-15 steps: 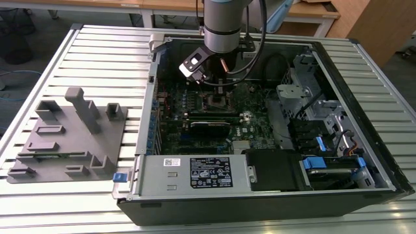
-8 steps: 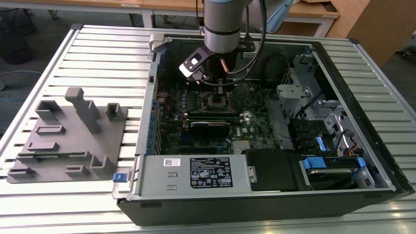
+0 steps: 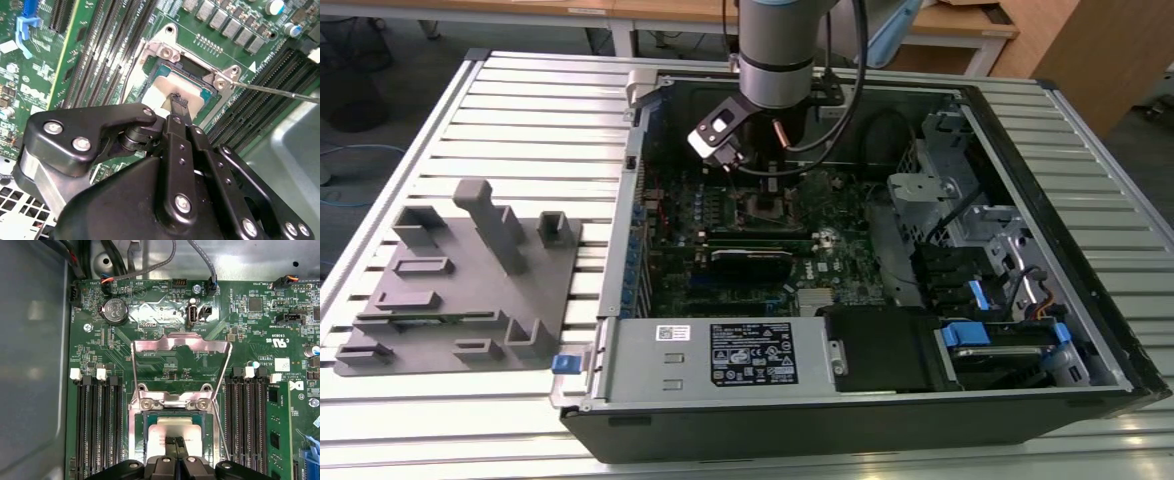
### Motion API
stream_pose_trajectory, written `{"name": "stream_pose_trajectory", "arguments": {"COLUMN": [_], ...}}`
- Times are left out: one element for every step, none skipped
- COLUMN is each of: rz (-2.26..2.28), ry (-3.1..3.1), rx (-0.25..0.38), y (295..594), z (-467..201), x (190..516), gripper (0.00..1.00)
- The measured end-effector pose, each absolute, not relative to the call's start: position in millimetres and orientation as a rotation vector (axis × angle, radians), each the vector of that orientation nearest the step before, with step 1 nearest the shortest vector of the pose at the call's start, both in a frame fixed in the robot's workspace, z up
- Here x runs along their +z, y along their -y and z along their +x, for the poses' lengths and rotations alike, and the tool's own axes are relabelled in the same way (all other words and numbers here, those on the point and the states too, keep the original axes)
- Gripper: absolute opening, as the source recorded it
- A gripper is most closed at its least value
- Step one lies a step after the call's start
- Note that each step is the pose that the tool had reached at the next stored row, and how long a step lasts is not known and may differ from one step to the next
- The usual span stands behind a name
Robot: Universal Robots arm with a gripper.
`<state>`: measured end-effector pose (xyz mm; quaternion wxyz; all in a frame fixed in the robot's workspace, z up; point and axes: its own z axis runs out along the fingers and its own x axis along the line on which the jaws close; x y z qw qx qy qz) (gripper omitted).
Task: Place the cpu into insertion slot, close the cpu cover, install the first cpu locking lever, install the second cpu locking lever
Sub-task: 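Place the cpu into insertion slot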
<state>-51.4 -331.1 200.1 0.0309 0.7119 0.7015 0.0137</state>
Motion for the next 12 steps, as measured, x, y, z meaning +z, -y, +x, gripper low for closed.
{"name": "stream_pose_trajectory", "arguments": {"rz": [2.193, 2.193, 2.193, 2.193, 2.193, 2.193, 2.193, 2.193, 2.193, 2.193, 2.193, 2.193], "ry": [-2.161, -2.161, -2.161, -2.161, -2.161, -2.161, -2.161, -2.161, -2.161, -2.161, -2.161, -2.161], "rx": [0.04, 0.038, 0.039, 0.038, 0.038, 0.038, 0.038, 0.038, 0.038, 0.038, 0.038, 0.038], "y": [331.2, 331.4, 331.4, 331.4, 331.4, 331.4, 331.4, 331.5, 331.4, 331.4, 331.4, 331.4], "z": [-51.5, -51.7, -51.6, -51.6, -51.6, -51.6, -51.6, -51.6, -51.7, -51.6, -51.7, -51.6], "x": [201.9, 204.0, 205.7, 207.7, 209.7, 211.7, 213.9, 215.9, 217.9, 219.7, 221.0, 221.6], "gripper": [0.11, 0.11, 0.11, 0.11, 0.11, 0.11, 0.11, 0.11, 0.11, 0.11, 0.11, 0.11]}}
